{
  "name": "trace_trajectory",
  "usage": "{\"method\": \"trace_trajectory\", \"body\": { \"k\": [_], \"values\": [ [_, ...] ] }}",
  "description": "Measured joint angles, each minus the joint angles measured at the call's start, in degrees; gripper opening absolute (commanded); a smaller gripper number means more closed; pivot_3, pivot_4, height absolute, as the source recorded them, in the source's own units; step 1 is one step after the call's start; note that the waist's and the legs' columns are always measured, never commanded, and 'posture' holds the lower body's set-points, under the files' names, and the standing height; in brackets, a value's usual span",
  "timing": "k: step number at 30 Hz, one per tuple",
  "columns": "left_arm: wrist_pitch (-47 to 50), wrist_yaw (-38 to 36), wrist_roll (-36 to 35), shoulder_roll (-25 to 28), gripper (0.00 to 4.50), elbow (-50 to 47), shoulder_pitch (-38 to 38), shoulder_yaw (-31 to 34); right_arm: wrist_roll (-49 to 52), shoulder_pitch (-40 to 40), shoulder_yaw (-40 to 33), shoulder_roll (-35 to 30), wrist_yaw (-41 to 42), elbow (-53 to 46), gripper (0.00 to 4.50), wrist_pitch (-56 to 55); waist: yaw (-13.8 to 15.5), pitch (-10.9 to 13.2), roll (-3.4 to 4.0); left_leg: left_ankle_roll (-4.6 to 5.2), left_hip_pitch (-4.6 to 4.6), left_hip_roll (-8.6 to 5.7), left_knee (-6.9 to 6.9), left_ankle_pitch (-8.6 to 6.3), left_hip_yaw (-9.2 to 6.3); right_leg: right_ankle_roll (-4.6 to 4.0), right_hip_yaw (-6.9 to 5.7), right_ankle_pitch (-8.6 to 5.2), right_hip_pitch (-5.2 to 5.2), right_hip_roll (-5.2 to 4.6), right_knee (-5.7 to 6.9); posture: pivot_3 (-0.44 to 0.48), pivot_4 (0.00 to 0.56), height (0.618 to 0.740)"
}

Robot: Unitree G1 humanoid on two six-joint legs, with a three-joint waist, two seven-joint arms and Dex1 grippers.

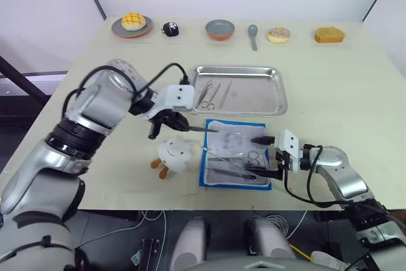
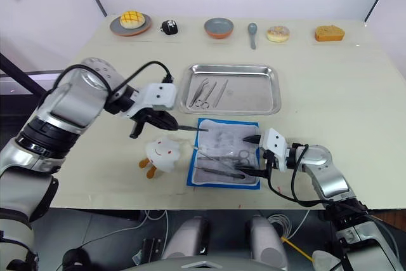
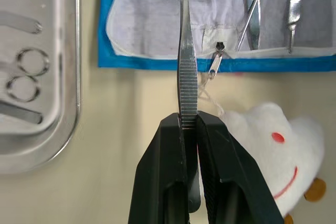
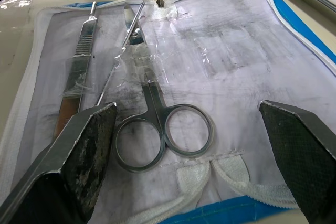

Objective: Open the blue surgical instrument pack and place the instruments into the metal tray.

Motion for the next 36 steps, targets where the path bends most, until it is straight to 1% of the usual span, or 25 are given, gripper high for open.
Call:
{"method": "trace_trajectory", "body": {
  "k": [2,3,5,6,7,8,9,10,11,12,13,16,17,19,21,26,31,36],
  "values": [
    [2.2,1.5,-1.6,-0.8,0.04,0.0,0.0,3.2,0.0,-0.2,-0.1,-0.2,0.4,0.4,4.50,0.0,0.1,0.0,-0.02,0.00,0.00,0.00,0.02,0.00,-0.01,0.01,-0.01,0.00,0.03,-0.03,0.00,0.000,0.150,0.740],
    [5.9,3.9,-2.6,-3.0,0.04,-0.2,-0.1,5.5,0.0,-0.4,-0.2,-0.3,0.6,0.7,4.50,0.0,0.2,0.0,-0.04,0.00,0.01,0.01,0.05,0.00,-0.03,0.01,-0.03,0.00,0.06,-0.05,0.00,0.000,0.150,0.740],
    [10.9,7.1,-3.7,-5.6,0.04,-0.7,-0.1,6.4,0.0,-0.6,-0.2,-0.3,0.7,0.9,4.50,0.0,0.2,0.0,-0.08,0.00,0.00,-0.02,0.08,0.00,-0.06,0.02,-0.06,0.00,0.07,-0.04,0.00,0.000,0.150,0.740],
    [14.9,10.7,-4.3,-8.7,0.04,-0.8,-0.2,7.6,0.0,-0.7,-0.2,-0.3,0.8,0.9,4.50,-0.1,0.2,0.0,-0.08,0.00,-0.02,-0.02,0.09,0.00,-0.06,0.02,-0.07,0.00,0.06,-0.05,0.05,0.000,0.150,0.740],
    [15.9,11.6,-4.3,-9.5,0.04,-0.8,-0.2,7.9,0.0,-0.7,-0.2,-0.3,0.8,0.9,4.50,-0.1,0.2,0.0,-0.08,0.00,-0.01,-0.02,0.09,0.00,-0.06,0.02,-0.06,0.00,0.06,-0.05,0.04,0.000,0.150,0.740],
    [18.6,15.3,-4.2,-12.2,0.04,-0.9,-0.3,8.9,0.0,-0.7,-0.2,-0.3,1.0,1.0,4.50,-0.1,0.3,0.0,-0.08,0.00,-0.01,-0.02,0.09,0.00,-0.07,0.02,-0.07,0.01,0.07,-0.05,0.05,0.000,0.150,0.740],
    [24.0,23.1,-3.4,-18.2,0.04,-0.9,-1.1,10.4,0.0,-0.8,-0.3,-0.4,1.1,1.1,4.50,0.0,0.4,0.0,-0.09,0.00,-0.03,-0.03,0.14,0.00,-0.13,0.03,-0.12,0.01,0.07,-0.08,0.07,0.000,0.150,0.740],
    [27.2,28.5,-2.9,-22.1,0.04,-0.9,-1.6,11.1,0.1,-0.9,-0.3,-0.4,1.2,1.1,4.50,0.0,0.3,-0.1,-0.11,0.00,-0.04,-0.05,0.16,0.00,-0.12,0.03,-0.11,0.01,0.07,-0.08,0.08,0.000,0.150,0.740],
    [27.6,29.4,-2.8,-22.6,0.04,-0.8,-1.7,11.3,0.1,-1.0,-0.3,-0.4,1.2,1.1,4.50,0.0,0.2,0.0,-0.10,0.00,-0.02,-0.07,0.14,0.00,-0.09,0.03,-0.07,0.02,0.07,-0.11,0.15,0.000,0.150,0.740],
    [28.9,31.7,-2.5,-24.4,0.04,-0.7,-1.9,12.1,0.1,-1.0,-0.3,-0.4,1.4,1.1,4.50,0.0,0.2,0.0,-0.10,0.00,-0.02,-0.07,0.14,0.00,-0.08,0.03,-0.06,0.02,0.04,-0.14,0.18,0.000,0.150,0.740],
    [31.5,36.9,-2.1,-27.9,0.04,-0.6,-2.5,13.4,0.1,-1.0,-0.4,-0.4,1.6,1.1,4.50,0.0,0.2,0.0,-0.09,0.00,-0.03,-0.08,0.12,0.00,-0.09,0.03,-0.07,0.02,0.01,-0.14,0.18,0.000,0.150,0.740],
    [34.2,45.5,-1.6,-34.1,0.04,0.4,-3.3,16.4,0.1,-1.0,-0.6,-0.8,2.0,1.1,4.50,0.0,0.3,0.0,-0.09,-0.01,-0.04,-0.09,0.12,0.00,-0.11,0.02,-0.10,0.03,0.02,-0.24,0.20,0.000,0.150,0.740],
    [35.5,49.4,-1.3,-36.8,0.04,1.8,-4.1,17.2,0.1,-1.0,-0.6,-1.1,2.1,1.1,4.50,0.1,0.5,0.0,-0.09,-0.01,-0.03,-0.13,0.15,0.00,-0.10,0.03,-0.09,0.04,0.04,-0.27,0.20,0.000,0.150,0.740],
    [36.6,54.1,-0.6,-39.7,0.04,3.8,-5.0,18.1,0.1,-1.1,-0.7,-1.3,2.2,1.1,4.50,0.3,0.5,0.0,-0.09,-0.01,-0.02,-0.15,0.15,0.00,-0.10,0.05,-0.09,0.04,0.06,-0.29,0.20,0.000,0.150,0.740],
    [37.0,60.4,0.2,-44.0,0.04,8.3,-6.5,20.1,0.1,-1.2,-0.7,-1.6,2.6,1.1,4.50,0.5,0.6,0.0,-0.09,-0.01,-0.02,-0.16,0.16,0.00,-0.10,0.05,-0.10,0.04,0.06,-0.29,0.19,0.000,0.150,0.740],
    [34.3,70.4,0.3,-50.9,0.04,17.0,-8.4,23.7,0.2,-1.1,-1.1,-1.9,3.0,0.9,4.50,0.6,0.8,0.0,-0.09,-0.03,-0.03,-0.17,0.14,0.00,-0.08,0.05,-0.09,0.04,0.06,-0.31,0.19,0.000,0.150,0.740],
    [29.4,78.3,0.3,-55.3,0.04,25.3,-9.6,26.6,0.5,-0.2,-1.3,-2.8,3.0,-0.2,4.50,1.2,1.4,0.0,-0.09,-0.04,-0.04,-0.20,0.15,0.01,-0.08,0.07,-0.11,0.05,0.06,-0.34,0.18,0.000,0.150,0.740],
    [26.6,81.6,0.2,-56.6,0.04,29.8,-10.5,28.0,0.5,0.8,-1.6,-3.3,3.0,-1.4,4.50,1.8,1.5,0.0,-0.09,-0.05,-0.03,-0.40,0.13,0.01,-0.11,0.07,-0.11,0.05,0.06,-0.36,0.17,0.000,0.150,0.740]
  ]
}}
